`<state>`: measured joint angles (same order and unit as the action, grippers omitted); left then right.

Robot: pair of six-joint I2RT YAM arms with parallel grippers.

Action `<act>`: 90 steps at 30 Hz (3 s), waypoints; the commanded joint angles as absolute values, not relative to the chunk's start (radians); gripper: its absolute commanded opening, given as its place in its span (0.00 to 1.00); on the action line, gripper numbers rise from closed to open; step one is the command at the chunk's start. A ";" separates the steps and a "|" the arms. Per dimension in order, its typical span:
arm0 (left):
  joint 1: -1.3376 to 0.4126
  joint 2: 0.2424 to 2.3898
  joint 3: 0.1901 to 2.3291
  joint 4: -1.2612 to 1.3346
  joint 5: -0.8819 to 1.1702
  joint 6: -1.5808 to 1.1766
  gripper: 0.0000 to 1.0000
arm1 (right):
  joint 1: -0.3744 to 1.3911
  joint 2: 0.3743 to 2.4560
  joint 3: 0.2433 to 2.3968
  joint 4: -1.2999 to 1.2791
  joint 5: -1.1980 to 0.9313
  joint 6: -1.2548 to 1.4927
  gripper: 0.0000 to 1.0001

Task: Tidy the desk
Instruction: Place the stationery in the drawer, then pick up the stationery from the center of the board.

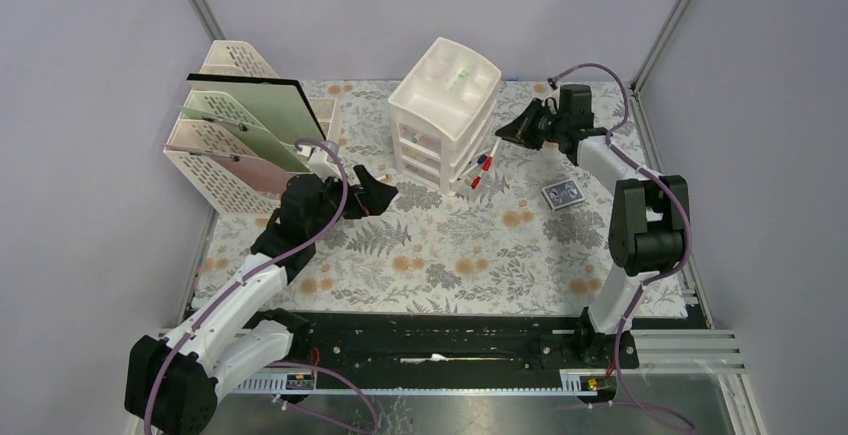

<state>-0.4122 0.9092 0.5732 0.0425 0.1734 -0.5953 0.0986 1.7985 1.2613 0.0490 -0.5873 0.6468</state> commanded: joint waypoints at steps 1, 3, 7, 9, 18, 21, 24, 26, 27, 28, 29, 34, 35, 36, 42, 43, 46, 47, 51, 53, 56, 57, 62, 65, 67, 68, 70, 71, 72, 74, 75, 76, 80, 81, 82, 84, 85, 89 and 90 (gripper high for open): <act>-0.407 0.880 0.561 0.050 0.152 -0.593 0.99 | 0.118 1.821 1.319 0.057 -0.529 0.676 0.06; -0.407 0.877 0.559 0.049 0.152 -0.595 0.99 | 0.125 1.835 1.331 0.057 -0.525 0.677 0.06; -0.407 0.875 0.565 0.040 0.151 -0.593 0.99 | 0.146 1.869 1.353 0.057 -0.513 0.678 0.08; -0.406 0.874 0.568 0.032 0.147 -0.590 0.99 | 0.155 1.884 1.359 0.057 -0.506 0.677 0.17; -0.394 0.892 0.608 -0.025 0.152 -0.558 0.99 | 0.156 1.882 1.379 0.022 -0.512 0.593 0.59; -0.385 0.924 0.664 -0.078 0.203 -0.492 0.99 | 0.146 1.841 1.370 0.016 -0.550 0.551 0.60; -0.381 0.976 0.737 -0.167 0.209 -0.399 0.99 | 0.130 1.791 1.343 0.016 -0.648 0.468 0.63; -0.377 1.027 0.798 -0.247 0.198 -0.333 0.99 | 0.114 1.762 1.318 0.020 -0.773 0.395 0.64; -0.376 1.053 0.831 -0.284 0.189 -0.296 0.99 | 0.100 1.747 1.306 0.020 -0.845 0.344 0.65; -0.376 1.083 0.863 -0.324 0.178 -0.259 0.99 | 0.091 1.728 1.292 0.020 -0.901 0.313 0.65; -0.375 1.113 0.895 -0.360 0.162 -0.222 0.99 | 0.079 1.708 1.273 0.021 -0.946 0.286 0.65; -0.368 1.278 1.033 -0.512 0.094 -0.061 0.99 | 0.040 1.600 1.181 0.008 -1.048 0.176 0.66; -0.364 1.308 1.050 -0.518 0.098 -0.029 0.99 | 0.034 1.584 1.165 0.006 -1.060 0.159 0.67; -0.362 1.335 1.068 -0.526 0.100 0.001 0.99 | 0.027 1.564 1.153 -0.009 -1.065 0.147 0.67; -0.318 1.487 1.117 -0.501 0.177 0.140 0.98 | 0.006 1.506 1.080 -0.033 -1.081 0.105 0.69; -0.311 1.516 1.129 -0.500 0.179 0.151 0.99 | -0.021 1.499 1.073 -0.036 -1.083 0.102 0.69; -0.290 1.596 1.157 -0.483 0.196 0.182 0.98 | -0.036 1.481 1.055 -0.034 -1.082 0.095 0.69; -0.284 1.621 1.170 -0.481 0.209 0.186 0.98 | -0.039 1.479 1.052 -0.035 -1.081 0.094 0.69; -0.270 1.719 1.206 -0.461 0.231 0.201 0.98 | -0.050 1.474 1.044 -0.035 -1.085 0.094 0.69; -0.265 1.762 1.225 -0.457 0.228 0.217 0.96 | -0.054 1.471 1.042 -0.034 -1.086 0.094 0.70; -0.264 1.799 1.260 -0.456 0.218 0.247 0.93 | -0.061 1.466 1.039 -0.034 -1.086 0.092 0.70; -0.263 1.806 1.268 -0.454 0.219 0.261 0.91 | -0.063 1.466 1.037 -0.035 -1.086 0.093 0.70; -0.261 1.818 1.274 -0.428 0.205 0.322 0.87 | -0.069 1.469 1.034 -0.035 -1.085 0.095 0.70; -0.258 1.846 1.299 -0.439 0.192 0.345 0.83 | -0.071 1.474 1.035 -0.035 -1.085 0.098 0.70; -0.256 1.870 1.318 -0.452 0.192 0.356 0.80 | -0.072 1.480 1.035 -0.035 -1.085 0.100 0.70; -0.255 1.883 1.326 -0.457 0.189 0.360 0.78 | -0.072 1.482 1.036 -0.035 -1.085 0.100 0.70; -0.253 1.905 1.345 -0.464 0.185 0.367 0.73 | -0.072 1.485 1.037 -0.035 -1.085 0.100 0.70; -0.253 1.914 1.350 -0.470 0.183 0.370 0.72 | -0.072 1.487 1.037 -0.034 -1.085 0.101 0.70; -0.252 1.922 1.353 -0.470 0.182 0.372 0.70 | -0.072 1.488 1.037 -0.035 -1.085 0.101 0.70; -0.250 1.932 1.357 -0.469 0.177 0.376 0.65 | -0.073 1.489 1.036 -0.035 -1.085 0.103 0.70; -0.249 1.937 1.359 -0.468 0.176 0.379 0.64 | -0.074 1.489 1.035 -0.035 -1.085 0.103 0.70; -0.249 1.943 1.359 -0.469 0.175 0.381 0.62 | -0.074 1.491 1.035 -0.035 -1.085 0.103 0.70; -0.249 1.957 1.360 -0.470 0.178 0.381 0.52 | -0.075 1.495 1.035 -0.034 -1.083 0.104 0.70; -0.249 1.959 1.359 -0.470 0.179 0.382 0.49 | -0.076 1.495 1.037 -0.034 -1.084 0.103 0.70; -0.248 1.960 1.355 -0.471 0.182 0.379 0.45 | -0.077 1.497 1.037 -0.035 -1.084 0.104 0.70; -0.248 1.961 1.346 -0.471 0.185 0.374 0.38 | -0.078 1.499 1.039 -0.035 -1.085 0.105 0.70; -0.247 1.961 1.340 -0.471 0.186 0.369 0.31 | -0.078 1.501 1.040 -0.034 -1.085 0.105 0.70; -0.248 1.955 1.308 -0.471 0.197 0.345 0.19 | -0.079 1.505 1.040 -0.031 -1.088 0.108 0.70; -0.248 1.951 1.300 -0.471 0.200 0.336 0.17 | -0.079 1.507 1.040 -0.028 -1.089 0.111 0.70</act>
